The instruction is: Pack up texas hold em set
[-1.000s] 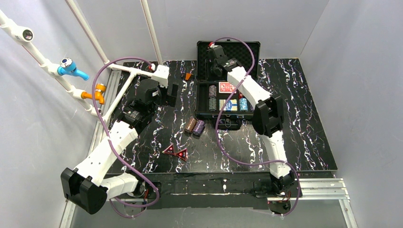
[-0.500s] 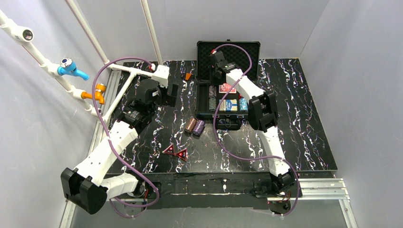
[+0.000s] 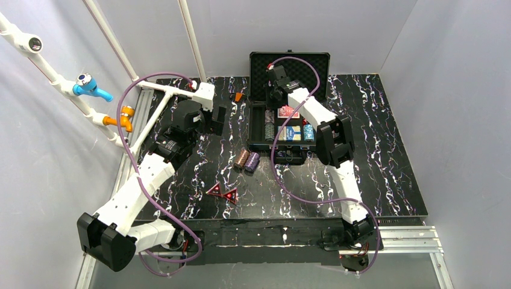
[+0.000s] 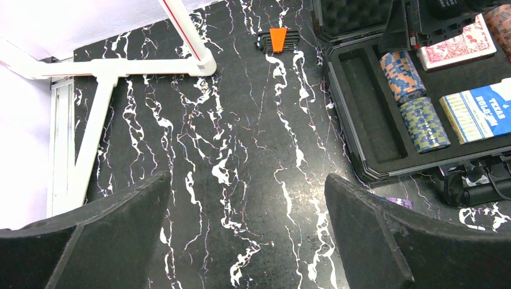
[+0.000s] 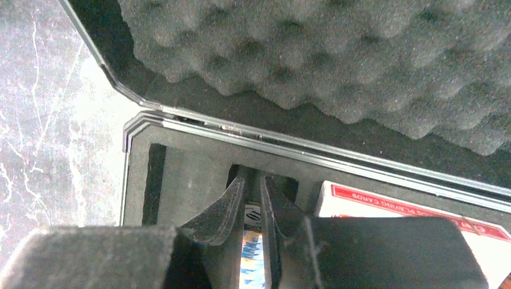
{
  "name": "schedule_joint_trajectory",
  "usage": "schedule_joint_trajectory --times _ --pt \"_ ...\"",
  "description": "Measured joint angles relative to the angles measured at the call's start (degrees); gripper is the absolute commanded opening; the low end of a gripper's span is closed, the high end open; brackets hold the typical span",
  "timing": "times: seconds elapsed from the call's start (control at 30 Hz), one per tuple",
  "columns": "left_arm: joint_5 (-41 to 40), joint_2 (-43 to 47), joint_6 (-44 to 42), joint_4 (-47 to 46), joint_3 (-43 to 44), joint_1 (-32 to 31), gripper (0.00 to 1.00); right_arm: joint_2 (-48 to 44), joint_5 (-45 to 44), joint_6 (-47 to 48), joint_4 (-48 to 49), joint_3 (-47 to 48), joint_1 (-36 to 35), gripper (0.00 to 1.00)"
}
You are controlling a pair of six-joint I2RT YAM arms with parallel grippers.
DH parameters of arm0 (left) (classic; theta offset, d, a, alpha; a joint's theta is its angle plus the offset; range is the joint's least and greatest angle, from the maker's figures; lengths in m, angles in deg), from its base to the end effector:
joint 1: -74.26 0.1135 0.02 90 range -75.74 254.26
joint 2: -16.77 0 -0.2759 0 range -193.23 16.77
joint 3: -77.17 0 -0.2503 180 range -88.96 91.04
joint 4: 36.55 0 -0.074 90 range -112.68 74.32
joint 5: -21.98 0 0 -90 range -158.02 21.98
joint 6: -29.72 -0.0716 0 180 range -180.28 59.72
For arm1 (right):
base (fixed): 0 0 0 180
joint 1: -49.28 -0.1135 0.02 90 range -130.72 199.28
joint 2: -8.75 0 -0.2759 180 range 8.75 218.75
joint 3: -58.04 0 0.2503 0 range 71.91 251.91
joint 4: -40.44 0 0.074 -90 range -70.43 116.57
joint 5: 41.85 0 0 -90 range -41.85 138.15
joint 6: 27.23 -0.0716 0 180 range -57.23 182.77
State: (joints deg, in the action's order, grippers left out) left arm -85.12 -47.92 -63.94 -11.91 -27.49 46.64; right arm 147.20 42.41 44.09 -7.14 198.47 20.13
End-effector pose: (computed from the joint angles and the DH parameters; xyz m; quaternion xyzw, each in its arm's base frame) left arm 0.2634 -0.1141 0.3747 0.1219 0.7750 -0.0118 0.6199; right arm 0.5085 0.2754 0.2014 -0.0655 0.9226 0.1106 0.3638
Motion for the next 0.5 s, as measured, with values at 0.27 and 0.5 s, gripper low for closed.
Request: schedule_joint_trajectory --times 0.27,0.5 --pt "0.00 0.00 0.00 0.00 0.00 0.00 0.99 -3.23 1.55 -0.55 0.55 -4.74 0.00 0.22" --pt "0.02 0.00 0.00 0.00 0.00 0.00 0.99 -4.50 1.64 -0.81 1.36 -6.47 0.04 0.31"
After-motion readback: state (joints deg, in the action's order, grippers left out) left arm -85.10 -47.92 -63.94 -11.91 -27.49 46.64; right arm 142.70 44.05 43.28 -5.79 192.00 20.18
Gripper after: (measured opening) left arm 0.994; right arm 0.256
